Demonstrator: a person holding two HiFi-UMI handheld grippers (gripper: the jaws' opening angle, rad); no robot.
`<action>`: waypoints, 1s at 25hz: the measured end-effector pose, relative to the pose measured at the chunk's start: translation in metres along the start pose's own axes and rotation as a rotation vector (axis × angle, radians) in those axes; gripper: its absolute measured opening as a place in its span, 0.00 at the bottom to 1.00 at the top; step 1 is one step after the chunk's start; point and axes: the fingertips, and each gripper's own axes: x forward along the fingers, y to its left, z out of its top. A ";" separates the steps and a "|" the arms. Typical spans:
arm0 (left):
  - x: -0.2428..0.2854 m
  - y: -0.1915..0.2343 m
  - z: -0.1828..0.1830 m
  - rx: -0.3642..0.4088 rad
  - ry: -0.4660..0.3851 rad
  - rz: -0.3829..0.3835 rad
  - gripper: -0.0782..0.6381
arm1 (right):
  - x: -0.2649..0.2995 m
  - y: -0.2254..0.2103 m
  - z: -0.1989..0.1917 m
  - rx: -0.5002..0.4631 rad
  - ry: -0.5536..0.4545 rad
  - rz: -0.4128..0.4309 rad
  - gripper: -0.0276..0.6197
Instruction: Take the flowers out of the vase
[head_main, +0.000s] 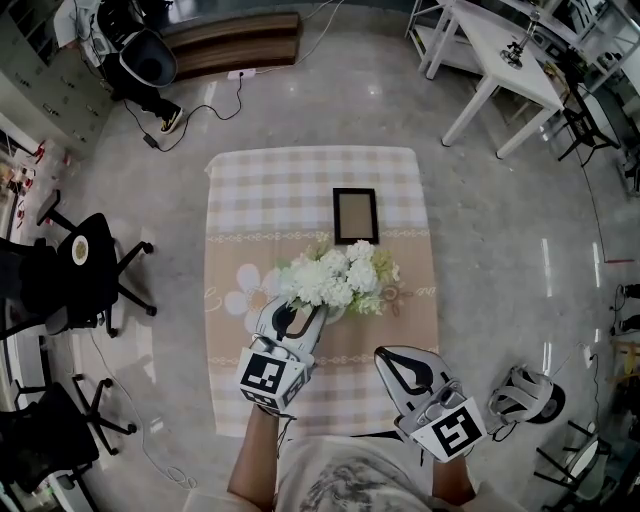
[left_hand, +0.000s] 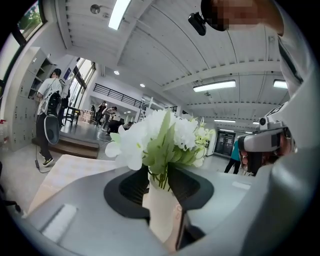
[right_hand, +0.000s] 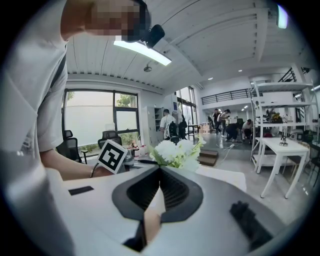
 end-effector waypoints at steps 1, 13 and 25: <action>0.000 0.001 0.001 0.001 -0.003 0.005 0.29 | 0.000 0.000 0.000 0.002 0.002 -0.001 0.07; -0.004 0.002 0.011 0.037 -0.033 0.033 0.22 | 0.004 0.004 0.000 0.003 -0.001 0.008 0.07; -0.011 -0.008 0.033 0.056 -0.077 0.023 0.19 | 0.006 0.010 0.009 -0.010 -0.019 0.021 0.07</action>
